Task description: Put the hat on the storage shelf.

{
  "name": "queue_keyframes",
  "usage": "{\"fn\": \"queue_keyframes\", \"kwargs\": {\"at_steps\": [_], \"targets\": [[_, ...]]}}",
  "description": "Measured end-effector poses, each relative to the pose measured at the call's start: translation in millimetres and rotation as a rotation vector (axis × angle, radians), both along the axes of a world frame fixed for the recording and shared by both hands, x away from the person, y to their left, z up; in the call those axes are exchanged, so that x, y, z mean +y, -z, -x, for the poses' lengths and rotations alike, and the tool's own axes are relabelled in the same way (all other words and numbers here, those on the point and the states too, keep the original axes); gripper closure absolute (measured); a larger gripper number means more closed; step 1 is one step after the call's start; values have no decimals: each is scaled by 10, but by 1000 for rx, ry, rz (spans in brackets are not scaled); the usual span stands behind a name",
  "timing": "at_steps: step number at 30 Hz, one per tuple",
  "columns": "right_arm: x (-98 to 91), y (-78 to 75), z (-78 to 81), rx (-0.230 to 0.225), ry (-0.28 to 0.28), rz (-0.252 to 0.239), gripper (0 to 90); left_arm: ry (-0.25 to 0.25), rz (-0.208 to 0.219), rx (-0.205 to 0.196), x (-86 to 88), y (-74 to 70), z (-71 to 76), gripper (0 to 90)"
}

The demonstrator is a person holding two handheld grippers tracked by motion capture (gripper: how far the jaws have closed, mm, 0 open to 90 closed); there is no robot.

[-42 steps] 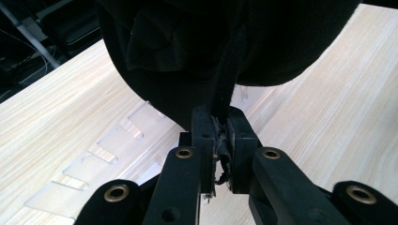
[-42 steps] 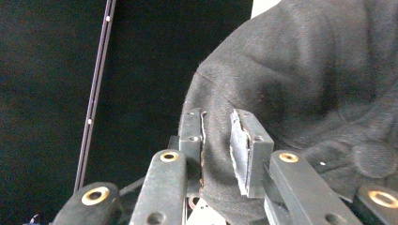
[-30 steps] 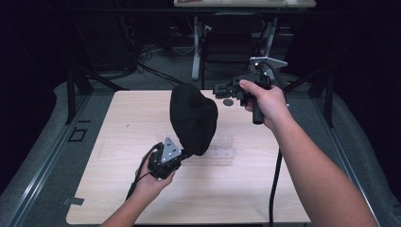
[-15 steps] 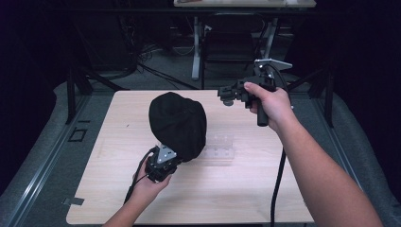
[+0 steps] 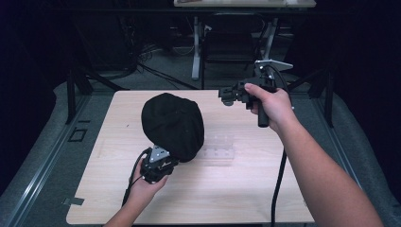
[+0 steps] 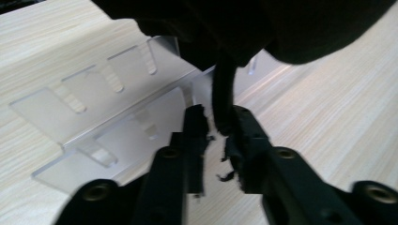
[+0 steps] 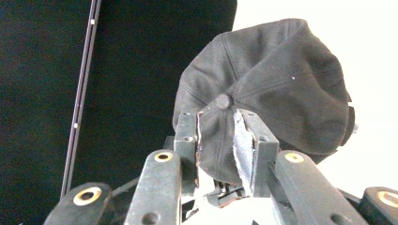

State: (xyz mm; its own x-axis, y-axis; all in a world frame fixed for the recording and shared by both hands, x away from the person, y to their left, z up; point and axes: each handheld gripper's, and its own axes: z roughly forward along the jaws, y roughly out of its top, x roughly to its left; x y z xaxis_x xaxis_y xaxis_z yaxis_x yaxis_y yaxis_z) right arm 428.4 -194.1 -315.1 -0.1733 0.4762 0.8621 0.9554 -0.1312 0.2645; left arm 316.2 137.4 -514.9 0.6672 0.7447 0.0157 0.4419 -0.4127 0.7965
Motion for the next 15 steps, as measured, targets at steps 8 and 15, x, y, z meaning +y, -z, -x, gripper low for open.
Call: {"fn": "queue_keyframes", "kwargs": {"at_steps": [8, 15], "targets": [[-13, 15, 3, -20, 11, 41, 702, -39, 15, -2, 99, 15, 21, 568], [-42, 22, 27, -44, 21, 116, 687, -70, 50, 5, 254, 6, 69, 471]]}}
